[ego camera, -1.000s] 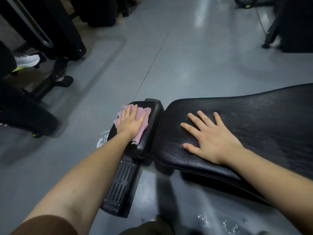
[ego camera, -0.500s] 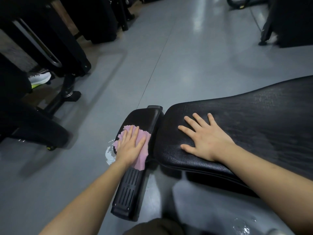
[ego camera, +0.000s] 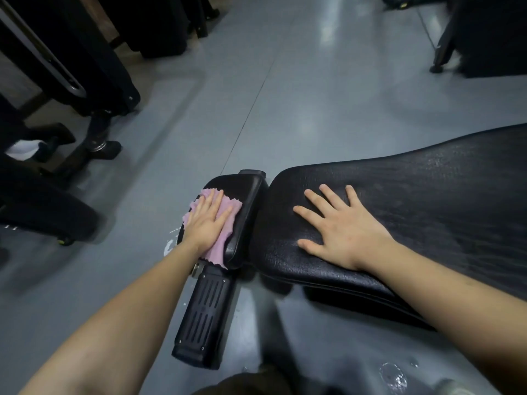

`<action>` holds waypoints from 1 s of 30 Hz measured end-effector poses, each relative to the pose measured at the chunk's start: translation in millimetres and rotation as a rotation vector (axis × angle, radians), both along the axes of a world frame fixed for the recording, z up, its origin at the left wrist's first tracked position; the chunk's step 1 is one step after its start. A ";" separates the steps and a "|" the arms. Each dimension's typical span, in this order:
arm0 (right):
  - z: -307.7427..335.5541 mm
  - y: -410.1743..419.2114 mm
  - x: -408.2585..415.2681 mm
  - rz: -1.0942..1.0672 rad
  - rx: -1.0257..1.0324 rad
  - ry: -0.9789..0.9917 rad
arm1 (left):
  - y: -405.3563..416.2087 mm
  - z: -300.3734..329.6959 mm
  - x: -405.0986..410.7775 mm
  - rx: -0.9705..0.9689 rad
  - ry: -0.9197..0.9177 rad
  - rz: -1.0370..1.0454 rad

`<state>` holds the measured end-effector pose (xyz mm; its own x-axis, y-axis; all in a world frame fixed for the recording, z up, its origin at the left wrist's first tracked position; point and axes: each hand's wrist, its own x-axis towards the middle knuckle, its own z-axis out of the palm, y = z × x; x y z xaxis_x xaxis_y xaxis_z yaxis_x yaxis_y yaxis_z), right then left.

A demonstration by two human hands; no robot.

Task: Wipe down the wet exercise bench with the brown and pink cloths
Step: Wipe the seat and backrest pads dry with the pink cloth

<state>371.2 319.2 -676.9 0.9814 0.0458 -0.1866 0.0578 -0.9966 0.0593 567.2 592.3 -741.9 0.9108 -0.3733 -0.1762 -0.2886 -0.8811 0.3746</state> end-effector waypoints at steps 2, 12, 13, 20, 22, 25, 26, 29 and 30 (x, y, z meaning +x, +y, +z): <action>-0.3 -0.1 0.2 0.001 -0.001 -0.001 | -0.9 -2.3 3.7 0.011 0.001 0.016; 0.4 0.7 -0.2 -0.013 0.004 0.007 | -7.0 -1.2 -9.1 -0.017 -0.009 0.059; 0.6 0.8 -0.3 -0.015 0.003 0.008 | -7.3 -1.4 -13.4 -0.023 0.001 0.075; 4.0 4.2 -0.7 -0.028 -0.013 0.039 | -6.5 5.3 -54.1 -0.081 0.058 0.043; 5.3 5.3 -1.4 -0.033 -0.020 0.057 | -5.1 6.9 -69.3 -0.104 0.057 0.021; 7.9 8.0 -3.8 -0.051 -0.019 0.085 | -7.1 20.0 -82.9 -0.081 0.047 0.027; 8.5 9.6 -6.0 -0.063 -0.009 0.082 | -8.1 27.7 -84.3 -0.050 0.066 0.037; 10.8 16.5 -18.3 -0.099 0.045 0.056 | -8.9 53.1 -90.7 -0.085 0.161 0.053; 12.9 20.1 -22.3 -0.117 0.091 0.054 | -8.8 62.4 -96.2 -0.132 0.170 0.054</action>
<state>348.9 339.4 -663.9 0.9695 -0.0491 -0.2400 -0.0583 -0.9978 -0.0313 471.0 583.5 -679.5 0.8914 -0.3551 -0.2818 -0.1655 -0.8336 0.5270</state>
